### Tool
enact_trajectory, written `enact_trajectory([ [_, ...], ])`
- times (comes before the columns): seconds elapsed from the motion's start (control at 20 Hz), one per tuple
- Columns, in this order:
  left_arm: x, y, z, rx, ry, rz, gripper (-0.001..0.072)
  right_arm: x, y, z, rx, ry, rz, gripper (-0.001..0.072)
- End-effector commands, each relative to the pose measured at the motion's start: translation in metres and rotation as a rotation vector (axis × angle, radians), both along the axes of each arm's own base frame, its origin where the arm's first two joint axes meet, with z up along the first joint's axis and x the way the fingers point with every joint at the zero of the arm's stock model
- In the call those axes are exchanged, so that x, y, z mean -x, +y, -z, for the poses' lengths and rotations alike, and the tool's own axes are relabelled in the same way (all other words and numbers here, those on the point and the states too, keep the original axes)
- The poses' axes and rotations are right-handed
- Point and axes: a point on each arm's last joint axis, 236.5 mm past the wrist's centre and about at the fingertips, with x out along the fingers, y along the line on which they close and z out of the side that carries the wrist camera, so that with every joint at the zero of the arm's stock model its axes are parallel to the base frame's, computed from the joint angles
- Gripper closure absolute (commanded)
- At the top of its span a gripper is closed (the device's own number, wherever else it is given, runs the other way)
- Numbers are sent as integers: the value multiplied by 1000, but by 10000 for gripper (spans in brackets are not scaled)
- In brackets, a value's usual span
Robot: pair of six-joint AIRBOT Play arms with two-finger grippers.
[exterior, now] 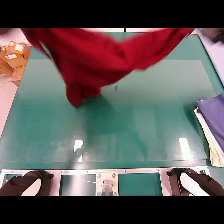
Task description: Fold the shirts.
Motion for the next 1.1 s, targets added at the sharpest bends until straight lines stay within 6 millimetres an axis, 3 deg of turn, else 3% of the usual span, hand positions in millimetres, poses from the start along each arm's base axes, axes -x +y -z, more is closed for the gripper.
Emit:
enact_trajectory([
  [0.0,87,27,-137,11,-442,-112,687,89,9,-107,11,-331,40,698],
  [0.1,98,34,-155,24,-510,-142,687,128,13,-130,16,-432,58,697],
  [0.2,88,36,-151,8,-501,-155,687,146,8,-133,41,-455,108,698],
  [0.25,78,37,-149,6,-502,-162,687,147,0,-130,54,-442,151,697],
  [0.35,38,43,-140,39,-488,-196,687,132,-11,-114,63,-383,198,697],
  [0.45,-14,38,-114,41,-446,-187,687,107,-15,-79,51,-280,193,697],
  [0.5,-45,30,-94,47,-397,-155,687,88,-18,-52,41,-204,191,697],
  [0.6,-111,9,-43,65,-265,-76,687,44,-27,28,18,10,193,697],
  [0.7,-183,-15,26,116,-105,2,686,8,-38,121,-11,227,212,697],
  [0.8,-236,-45,103,131,35,60,686,-17,-46,217,-36,419,249,696],
  [0.9,-270,-91,193,103,174,122,686,-30,-49,304,-44,579,282,696],
  [1.0,-281,-131,269,68,294,180,685,-35,-44,366,-45,707,269,697],
  [1.05,-281,-149,304,54,354,208,685,-37,-41,388,-46,759,260,696],
])
